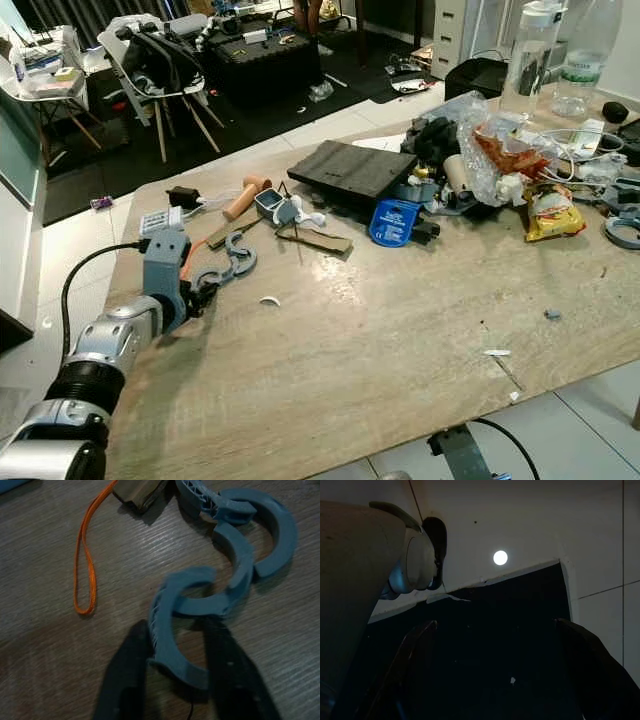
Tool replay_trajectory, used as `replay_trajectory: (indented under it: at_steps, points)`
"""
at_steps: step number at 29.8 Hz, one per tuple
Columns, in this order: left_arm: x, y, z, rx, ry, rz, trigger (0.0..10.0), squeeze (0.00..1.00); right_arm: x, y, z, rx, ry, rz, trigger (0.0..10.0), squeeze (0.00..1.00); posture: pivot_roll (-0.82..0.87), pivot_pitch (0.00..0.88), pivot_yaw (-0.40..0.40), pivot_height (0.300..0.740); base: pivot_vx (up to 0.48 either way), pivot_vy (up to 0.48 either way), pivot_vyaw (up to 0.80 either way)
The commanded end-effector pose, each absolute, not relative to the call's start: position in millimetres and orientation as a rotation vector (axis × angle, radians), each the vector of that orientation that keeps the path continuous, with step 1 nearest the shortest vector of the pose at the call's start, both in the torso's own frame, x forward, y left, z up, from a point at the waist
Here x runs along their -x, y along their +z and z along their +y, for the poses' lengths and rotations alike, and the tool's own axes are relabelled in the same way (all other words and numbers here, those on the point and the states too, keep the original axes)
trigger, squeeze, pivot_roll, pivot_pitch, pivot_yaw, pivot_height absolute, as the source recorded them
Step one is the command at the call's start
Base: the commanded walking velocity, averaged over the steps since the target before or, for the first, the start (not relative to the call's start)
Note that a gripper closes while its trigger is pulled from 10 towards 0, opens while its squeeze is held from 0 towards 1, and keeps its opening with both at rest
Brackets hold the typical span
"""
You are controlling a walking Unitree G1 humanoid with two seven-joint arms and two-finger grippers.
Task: Picking trash to rubbish bin
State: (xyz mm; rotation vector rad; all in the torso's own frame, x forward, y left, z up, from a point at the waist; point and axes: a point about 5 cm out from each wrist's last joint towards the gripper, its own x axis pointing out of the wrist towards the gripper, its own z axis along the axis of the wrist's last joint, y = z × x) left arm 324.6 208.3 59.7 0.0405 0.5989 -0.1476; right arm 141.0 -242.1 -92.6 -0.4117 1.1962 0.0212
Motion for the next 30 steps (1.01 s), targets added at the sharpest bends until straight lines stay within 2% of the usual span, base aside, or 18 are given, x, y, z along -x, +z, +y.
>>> replay_trajectory:
  at_steps: [1, 6, 12, 15, 18, 19, 21, 23, 27, 28, 29, 30]
  points:
    - [-293.7, 15.2, 213.1, -0.055, -0.109, 0.821, 0.0, 0.0, -138.7, -95.2, -235.4, 0.415, 0.044, 1.207, 10.0, 0.0, -0.16, 0.074, 0.102, 0.74, 0.0, 0.0, 0.0]
    - [-295.1, 14.8, 212.6, -0.04, -0.11, 0.809, 0.0, 0.0, -139.3, -95.2, -234.6, 0.419, 0.046, 1.206, 10.0, 0.0, -0.16, 0.073, 0.101, 0.74, 0.0, 0.0, 0.0]
    - [-307.9, 29.6, 201.8, 0.089, -0.183, 0.659, 0.0, 0.0, -140.1, -95.0, -234.2, 0.428, 0.053, 1.204, 10.0, 0.0, -0.16, 0.07, 0.099, 0.74, 0.0, 0.0, 0.0]
    - [-324.3, 61.8, 202.4, 0.274, -0.246, 0.43, 0.0, 0.0, -141.6, -94.5, -234.3, 0.435, 0.059, 1.202, 10.0, 0.0, -0.16, 0.061, 0.097, 0.74, 0.0, 0.0, 0.0]
    - [-326.9, 70.2, 202.7, 0.308, -0.269, 0.371, 0.0, 0.0, -142.0, -94.3, -234.4, 0.437, 0.06, 1.201, 10.0, 0.0, -0.16, 0.058, 0.096, 0.74, 0.0, 0.0, 0.0]
    - [-329.4, 82.0, 202.5, 0.36, -0.306, 0.29, 0.0, 0.0, -142.5, -94.1, -234.5, 0.44, 0.062, 1.199, 10.0, 0.0, -0.16, 0.058, 0.096, 0.74, 0.0, 0.0, 0.0]
    - [-330.2, 86.8, 202.5, 0.387, -0.32, 0.258, 0.0, 0.0, -142.7, -94.0, -234.6, 0.441, 0.063, 1.199, 10.0, 0.0, -0.16, 0.058, 0.096, 0.74, 0.0, 0.0, 0.0]
    - [-330.1, 104.7, 201.3, 0.506, -0.394, 0.137, 0.0, 0.0, -143.9, -93.5, -234.8, 0.445, 0.065, 1.196, 10.0, 0.0, -0.16, 0.051, 0.096, 0.74, 0.0, 0.0, 0.0]
    - [-325.6, 117.8, 201.0, 0.588, -0.482, 0.047, 0.0, 0.0, -144.5, -93.3, -234.7, 0.447, 0.067, 1.195, 10.0, 0.0, -0.16, 0.049, 0.096, 0.74, 0.0, 0.0, 0.0]
    - [-322.5, 121.3, 200.8, 0.606, -0.526, 0.019, 2.1, 0.0, -144.7, -93.2, -234.6, 0.447, 0.068, 1.194, 10.0, 0.0, -0.16, 0.049, 0.096, 0.74, 0.0, 0.0, 0.0]
    - [-322.5, 121.3, 200.8, 0.606, -0.526, 0.019, 2.1, 0.0, -144.7, -93.2, -234.6, 0.447, 0.068, 1.194, 10.0, 0.0, -0.16, 0.049, 0.096, 0.74, 0.0, 0.0, 0.0]
    - [-314.9, 123.2, 199.3, 0.602, -0.601, -0.007, 10.0, 0.0, -144.8, -93.3, -234.2, 0.448, 0.07, 1.194, 10.0, 0.0, -0.15, 0.053, 0.097, 0.74, 0.0, 0.0, 0.0]
